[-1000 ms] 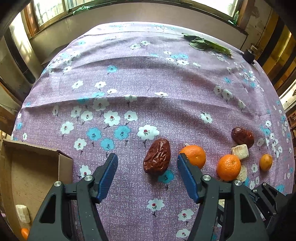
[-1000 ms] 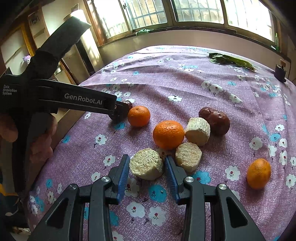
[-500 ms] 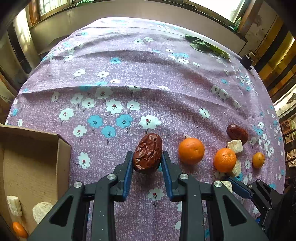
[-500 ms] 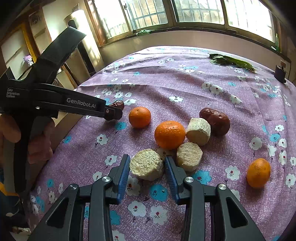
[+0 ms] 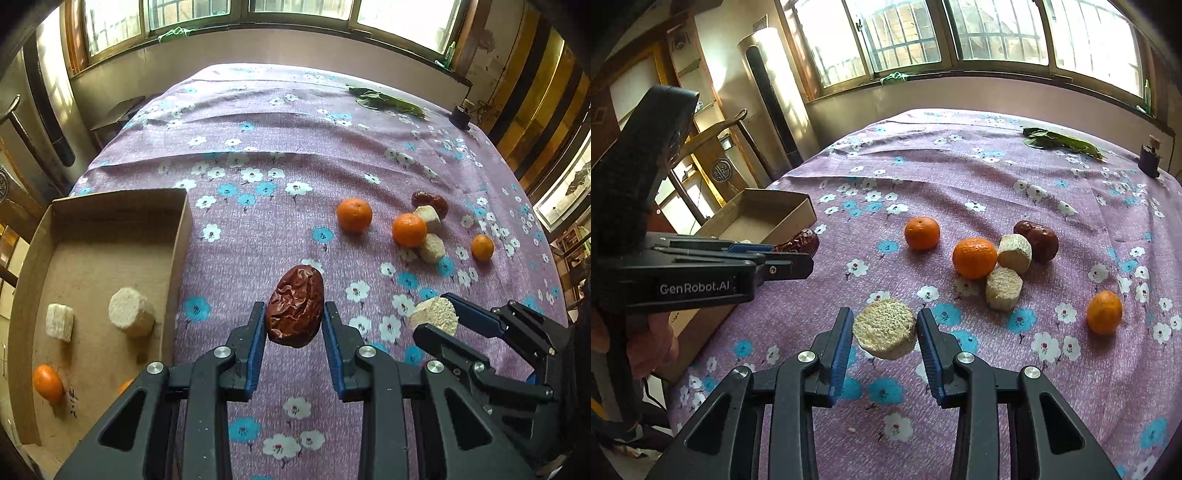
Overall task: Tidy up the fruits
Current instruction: 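Carry the date and cake into the box and open both tools to release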
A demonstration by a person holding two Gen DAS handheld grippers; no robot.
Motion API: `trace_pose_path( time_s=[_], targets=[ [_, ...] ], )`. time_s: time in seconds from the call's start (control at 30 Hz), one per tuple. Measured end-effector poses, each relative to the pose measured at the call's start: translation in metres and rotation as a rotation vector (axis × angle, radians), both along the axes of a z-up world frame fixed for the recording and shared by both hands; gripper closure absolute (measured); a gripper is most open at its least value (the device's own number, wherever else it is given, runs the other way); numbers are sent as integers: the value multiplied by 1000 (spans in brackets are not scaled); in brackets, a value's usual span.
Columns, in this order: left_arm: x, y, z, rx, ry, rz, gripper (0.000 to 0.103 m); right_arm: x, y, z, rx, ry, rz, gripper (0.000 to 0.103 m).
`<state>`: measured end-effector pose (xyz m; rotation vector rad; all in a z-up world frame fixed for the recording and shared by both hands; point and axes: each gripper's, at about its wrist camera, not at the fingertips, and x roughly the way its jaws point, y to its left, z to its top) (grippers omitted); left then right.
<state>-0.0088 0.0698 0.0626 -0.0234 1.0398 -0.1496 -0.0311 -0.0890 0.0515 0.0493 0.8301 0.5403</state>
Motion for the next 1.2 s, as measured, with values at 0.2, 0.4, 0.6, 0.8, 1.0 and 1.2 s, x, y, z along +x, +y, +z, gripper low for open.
trace_pose_path(
  time_s=[0.2,0.4,0.6,0.8,1.0,1.2],
  targets=[
    [-46,18,9,21,-82,8,74,-27,5,9,28,-20,1,64],
    [-71,42,12,28,-109,53,74,-41,21,9,30,-13,21,64],
    [-87,63,12,81,-143,107,74,-49,45,10,17,-11,60,64],
    [-96,84,9,109,-157,152,74,-53,67,16,2,-20,96,64],
    [-104,107,6,120,-160,200,74,-55,89,19,-15,-22,137,64],
    [-109,129,5,121,-162,244,74,-54,110,20,-21,-23,174,64]
  ],
)
